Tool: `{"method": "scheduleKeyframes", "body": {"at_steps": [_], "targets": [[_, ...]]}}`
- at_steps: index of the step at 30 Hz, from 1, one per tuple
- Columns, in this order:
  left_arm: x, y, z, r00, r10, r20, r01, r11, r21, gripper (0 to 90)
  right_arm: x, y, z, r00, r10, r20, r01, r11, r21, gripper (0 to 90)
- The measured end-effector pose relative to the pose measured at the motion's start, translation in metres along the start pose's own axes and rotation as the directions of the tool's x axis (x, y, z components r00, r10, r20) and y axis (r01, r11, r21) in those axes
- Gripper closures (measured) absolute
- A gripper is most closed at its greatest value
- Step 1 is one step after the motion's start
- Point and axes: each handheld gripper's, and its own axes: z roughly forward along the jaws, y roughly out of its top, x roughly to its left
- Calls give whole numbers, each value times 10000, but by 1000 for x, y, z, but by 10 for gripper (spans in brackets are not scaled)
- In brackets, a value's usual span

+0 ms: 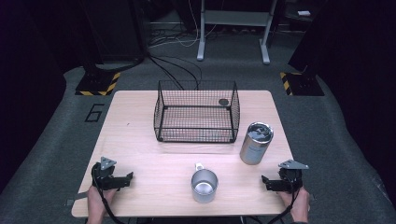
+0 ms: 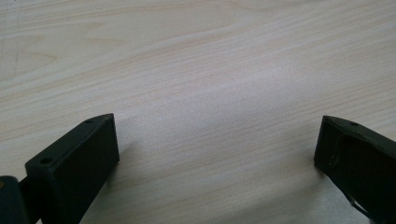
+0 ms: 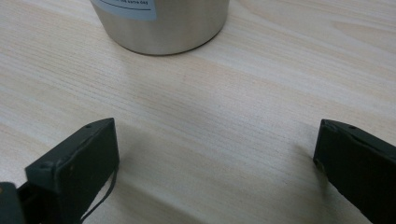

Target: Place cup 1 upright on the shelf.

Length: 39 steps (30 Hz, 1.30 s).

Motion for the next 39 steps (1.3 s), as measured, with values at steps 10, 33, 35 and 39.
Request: {"method": "scheduleKeyframes", "body": {"at_steps": [10, 33, 35, 39], "targets": [[0, 0, 0, 10000, -21, -46, 21, 10000, -3, 0, 0, 1, 1, 10000, -1, -11, 1, 10000, 33, 0], [0, 1, 1, 10000, -48, -64, 48, 10000, -19, 2, 0, 9, -13, 9988, 203, -449, -210, 9997, -141, 0], [0, 1, 1, 10000, -55, -56, 55, 10000, -23, 2, 0, 12, -17, 9980, 169, -604, -193, 9990, -396, 0], [0, 0, 0, 10000, -58, -79, 58, 10000, -16, 2, 2, 17, -26, 9974, 174, -701, -210, 9985, -497, 0]]}}
